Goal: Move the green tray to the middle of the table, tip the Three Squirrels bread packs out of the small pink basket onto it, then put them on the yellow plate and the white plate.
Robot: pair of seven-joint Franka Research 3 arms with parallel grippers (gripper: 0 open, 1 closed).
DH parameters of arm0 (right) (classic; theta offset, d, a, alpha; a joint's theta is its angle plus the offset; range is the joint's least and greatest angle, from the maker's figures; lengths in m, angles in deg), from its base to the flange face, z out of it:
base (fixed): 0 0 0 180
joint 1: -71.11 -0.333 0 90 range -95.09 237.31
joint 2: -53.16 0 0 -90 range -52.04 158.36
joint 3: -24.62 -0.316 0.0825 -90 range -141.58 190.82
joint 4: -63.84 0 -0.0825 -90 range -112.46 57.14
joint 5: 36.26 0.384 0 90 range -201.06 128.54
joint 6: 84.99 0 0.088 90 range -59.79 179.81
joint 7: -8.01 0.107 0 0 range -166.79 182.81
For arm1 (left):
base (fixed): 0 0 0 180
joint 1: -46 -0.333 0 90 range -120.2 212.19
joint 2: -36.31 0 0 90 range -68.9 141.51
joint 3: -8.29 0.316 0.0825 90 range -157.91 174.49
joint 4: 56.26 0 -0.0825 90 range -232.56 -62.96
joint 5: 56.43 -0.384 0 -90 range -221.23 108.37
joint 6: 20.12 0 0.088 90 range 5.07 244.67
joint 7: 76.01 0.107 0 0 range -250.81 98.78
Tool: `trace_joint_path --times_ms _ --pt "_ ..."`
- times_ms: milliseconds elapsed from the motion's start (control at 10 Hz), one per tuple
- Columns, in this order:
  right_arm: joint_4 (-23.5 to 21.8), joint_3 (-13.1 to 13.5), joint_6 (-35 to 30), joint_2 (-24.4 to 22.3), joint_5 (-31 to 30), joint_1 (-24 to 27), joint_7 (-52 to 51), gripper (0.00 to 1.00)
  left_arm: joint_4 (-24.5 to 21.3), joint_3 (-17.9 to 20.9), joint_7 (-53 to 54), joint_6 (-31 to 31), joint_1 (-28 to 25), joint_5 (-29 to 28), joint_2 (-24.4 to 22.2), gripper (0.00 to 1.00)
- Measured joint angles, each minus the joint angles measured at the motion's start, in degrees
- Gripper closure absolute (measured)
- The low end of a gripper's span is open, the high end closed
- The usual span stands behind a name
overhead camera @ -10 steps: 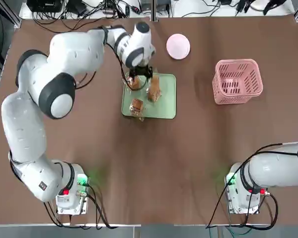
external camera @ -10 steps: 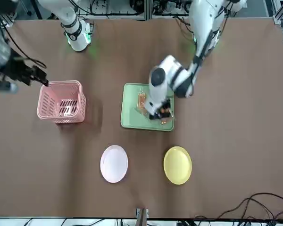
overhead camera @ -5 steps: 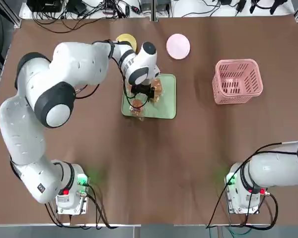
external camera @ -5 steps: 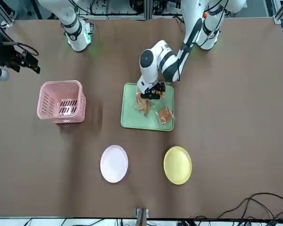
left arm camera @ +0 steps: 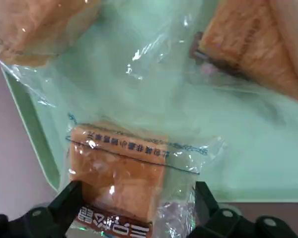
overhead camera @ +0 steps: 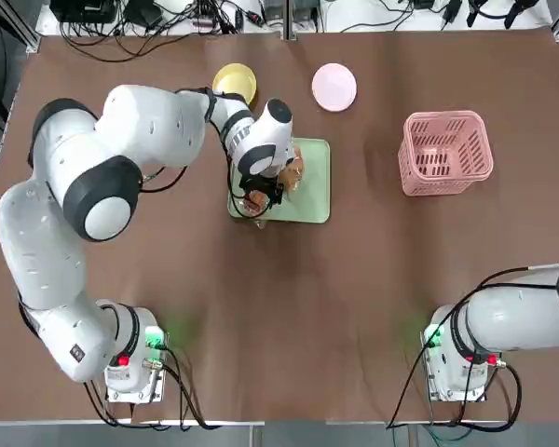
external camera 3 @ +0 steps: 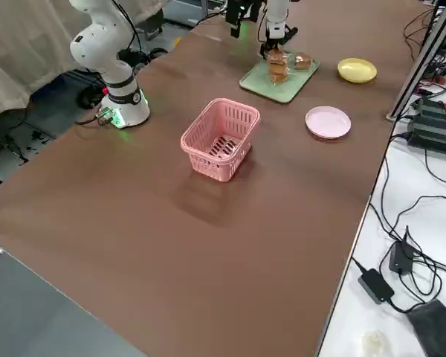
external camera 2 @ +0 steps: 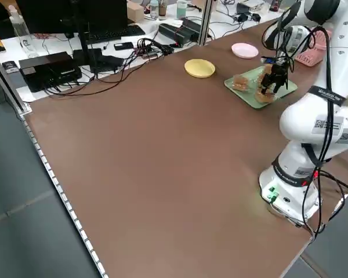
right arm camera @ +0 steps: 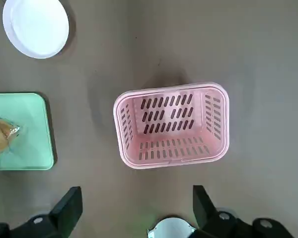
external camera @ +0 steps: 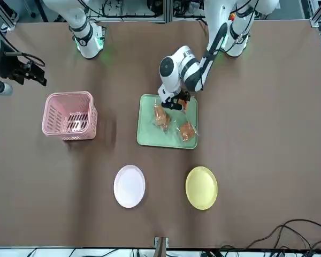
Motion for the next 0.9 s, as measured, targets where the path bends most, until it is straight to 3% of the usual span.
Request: trace_joint_path --times_ms 600,900 --pt "0.0 0.0 0.0 0.0 0.0 0.0 0.0 0.02 -0.9 0.1 0.3 0.0 -3.5 -4.7 -1.4 0.00" --pt "0.0 0.0 0.0 0.0 0.0 0.0 0.0 0.01 7.5 0.2 0.3 -8.6 -4.1 -3.3 -2.0 0.00"
